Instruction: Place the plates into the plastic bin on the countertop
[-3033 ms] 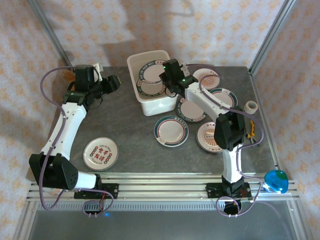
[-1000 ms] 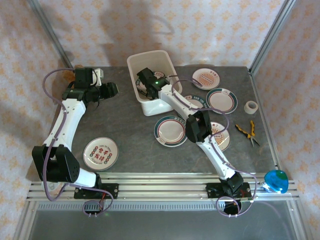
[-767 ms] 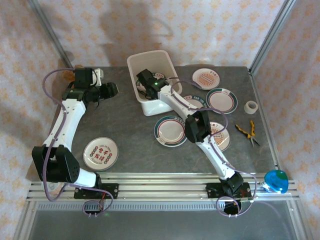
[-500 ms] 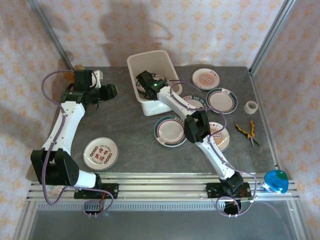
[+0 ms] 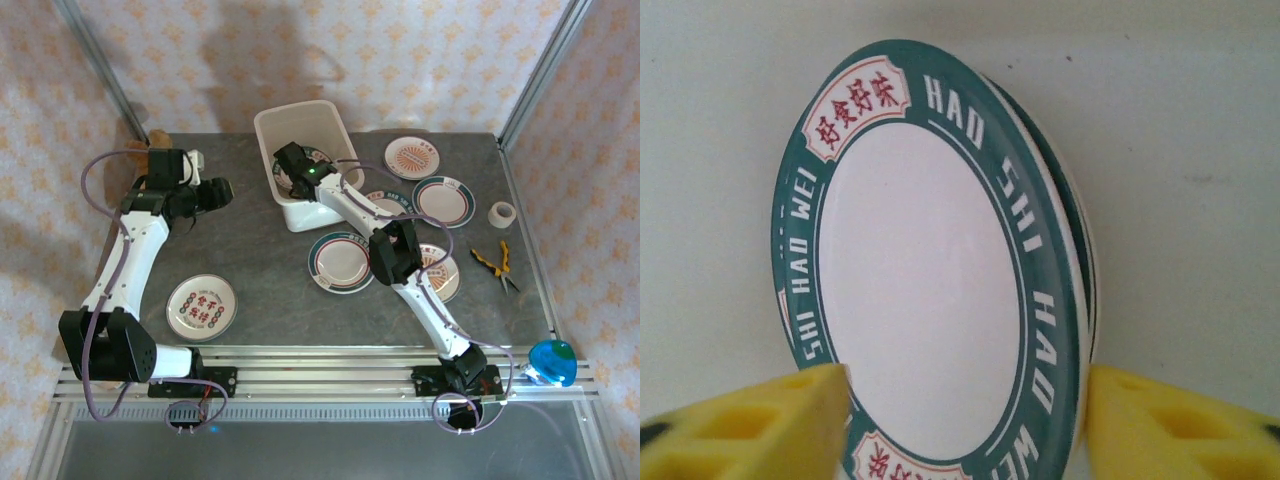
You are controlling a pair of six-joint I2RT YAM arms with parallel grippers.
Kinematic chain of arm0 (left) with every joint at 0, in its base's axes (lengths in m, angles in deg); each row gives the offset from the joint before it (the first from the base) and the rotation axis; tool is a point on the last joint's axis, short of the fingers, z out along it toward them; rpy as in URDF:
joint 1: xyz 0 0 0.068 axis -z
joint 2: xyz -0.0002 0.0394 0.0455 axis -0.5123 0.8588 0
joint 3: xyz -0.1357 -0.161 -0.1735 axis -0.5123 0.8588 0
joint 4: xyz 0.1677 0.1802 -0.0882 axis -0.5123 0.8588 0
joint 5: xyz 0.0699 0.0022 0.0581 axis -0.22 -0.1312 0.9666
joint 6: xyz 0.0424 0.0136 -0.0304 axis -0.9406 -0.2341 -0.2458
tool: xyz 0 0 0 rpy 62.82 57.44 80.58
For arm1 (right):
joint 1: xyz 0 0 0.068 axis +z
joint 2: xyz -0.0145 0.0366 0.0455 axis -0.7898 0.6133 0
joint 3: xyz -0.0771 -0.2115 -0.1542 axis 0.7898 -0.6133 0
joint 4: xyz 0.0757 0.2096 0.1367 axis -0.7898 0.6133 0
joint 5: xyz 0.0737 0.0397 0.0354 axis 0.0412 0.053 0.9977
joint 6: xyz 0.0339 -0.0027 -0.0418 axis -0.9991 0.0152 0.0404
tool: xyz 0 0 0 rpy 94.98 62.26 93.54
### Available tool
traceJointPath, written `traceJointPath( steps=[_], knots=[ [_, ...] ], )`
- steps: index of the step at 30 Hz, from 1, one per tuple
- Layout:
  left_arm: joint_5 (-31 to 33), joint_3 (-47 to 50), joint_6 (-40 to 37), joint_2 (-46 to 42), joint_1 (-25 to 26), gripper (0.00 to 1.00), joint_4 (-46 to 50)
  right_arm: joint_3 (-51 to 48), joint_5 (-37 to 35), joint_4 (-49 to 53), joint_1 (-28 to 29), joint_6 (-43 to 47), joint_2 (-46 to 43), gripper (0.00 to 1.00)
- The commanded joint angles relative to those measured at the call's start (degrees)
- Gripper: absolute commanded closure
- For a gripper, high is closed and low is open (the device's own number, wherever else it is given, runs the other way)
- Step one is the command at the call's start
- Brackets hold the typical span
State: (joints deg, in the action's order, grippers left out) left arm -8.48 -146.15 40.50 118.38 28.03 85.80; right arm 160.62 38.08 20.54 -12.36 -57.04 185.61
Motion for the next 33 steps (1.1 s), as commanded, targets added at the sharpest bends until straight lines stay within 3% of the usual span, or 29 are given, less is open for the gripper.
traceJointPath(
  steps=[1, 9, 13, 19, 28, 33],
  knots=[
    [1.5, 1.0, 0.9, -1.6, -0.5, 0.41, 1.5, -0.5, -0.3, 0.9, -0.5, 0.8, -2.7, 0.25],
    [1.5, 3.3, 1.9, -2.3, -0.5, 0.41, 1.0, 0.2, 2.5, -0.8, -1.1, 2.3, -3.1, 0.0],
    [2.0, 3.4, 2.2, -2.9, -0.5, 0.41, 1.9, 1.2, 4.8, 1.3, -1.1, 2.9, -3.6, 0.01],
    [7.3, 1.0, 5.5, -1.8, -0.5, 0.41, 9.2, -1.1, 2.6, 2.9, -0.5, 7.9, -8.7, 0.01],
    [13.2, 1.7, 14.6, -3.4, -0.4, 0.41, 15.1, -18.6, 0.3, -4.4, 0.2, 16.1, -20.7, 0.01],
    [16.5, 5.6, 21.9, -6.5, -0.2, 0.41, 19.5, -26.4, 2.2, -12.4, 0.0, 29.5, -28.8, 0.01]
  ],
)
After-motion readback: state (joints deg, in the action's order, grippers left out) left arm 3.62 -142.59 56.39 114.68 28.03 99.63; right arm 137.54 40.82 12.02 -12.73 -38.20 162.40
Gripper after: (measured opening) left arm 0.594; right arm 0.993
